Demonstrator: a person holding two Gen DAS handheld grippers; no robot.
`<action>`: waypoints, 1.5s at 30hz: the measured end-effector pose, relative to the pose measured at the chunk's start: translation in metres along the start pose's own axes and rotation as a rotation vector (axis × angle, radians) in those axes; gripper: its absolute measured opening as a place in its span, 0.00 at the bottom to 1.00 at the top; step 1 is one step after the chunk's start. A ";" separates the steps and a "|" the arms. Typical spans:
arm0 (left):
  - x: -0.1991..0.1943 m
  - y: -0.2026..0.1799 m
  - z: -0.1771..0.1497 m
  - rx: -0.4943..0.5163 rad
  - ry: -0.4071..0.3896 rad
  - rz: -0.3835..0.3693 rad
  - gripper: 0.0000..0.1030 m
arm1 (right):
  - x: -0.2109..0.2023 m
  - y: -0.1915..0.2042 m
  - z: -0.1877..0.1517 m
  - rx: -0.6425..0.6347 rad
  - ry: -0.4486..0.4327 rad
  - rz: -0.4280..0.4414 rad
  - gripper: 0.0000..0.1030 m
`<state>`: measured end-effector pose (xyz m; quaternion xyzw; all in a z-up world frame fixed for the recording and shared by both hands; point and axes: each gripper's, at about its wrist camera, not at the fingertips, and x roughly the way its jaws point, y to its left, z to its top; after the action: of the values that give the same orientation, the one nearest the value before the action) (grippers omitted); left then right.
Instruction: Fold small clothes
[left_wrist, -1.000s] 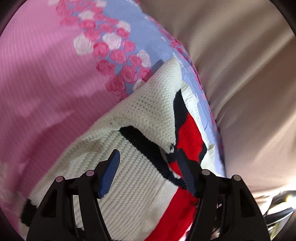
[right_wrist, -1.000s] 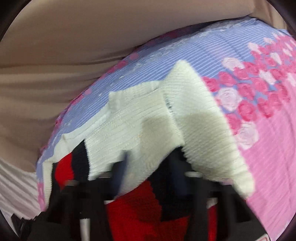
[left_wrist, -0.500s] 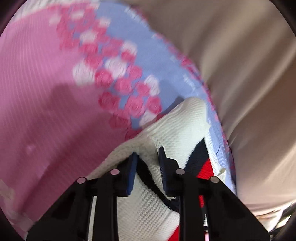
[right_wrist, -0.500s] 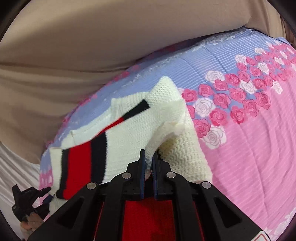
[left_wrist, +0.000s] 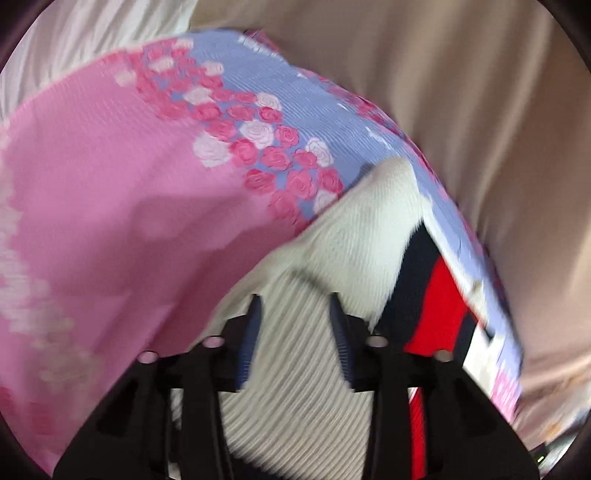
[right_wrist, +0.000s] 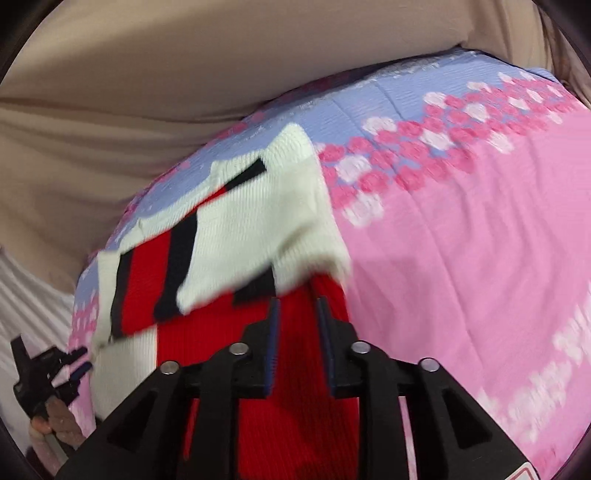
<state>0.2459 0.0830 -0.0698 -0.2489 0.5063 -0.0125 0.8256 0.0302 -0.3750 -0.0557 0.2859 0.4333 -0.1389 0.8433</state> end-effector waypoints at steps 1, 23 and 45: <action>-0.009 0.008 -0.006 0.027 0.003 0.009 0.43 | -0.009 -0.006 -0.015 -0.010 0.019 -0.007 0.40; -0.075 0.114 -0.154 -0.010 0.179 -0.003 0.21 | -0.042 -0.018 -0.170 -0.054 0.251 0.213 0.13; -0.161 0.118 -0.294 -0.027 0.331 -0.095 0.08 | -0.153 -0.120 -0.198 -0.214 0.310 0.138 0.03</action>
<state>-0.1073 0.1133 -0.0934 -0.2781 0.6231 -0.0858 0.7260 -0.2461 -0.3539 -0.0663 0.2418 0.5494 0.0119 0.7997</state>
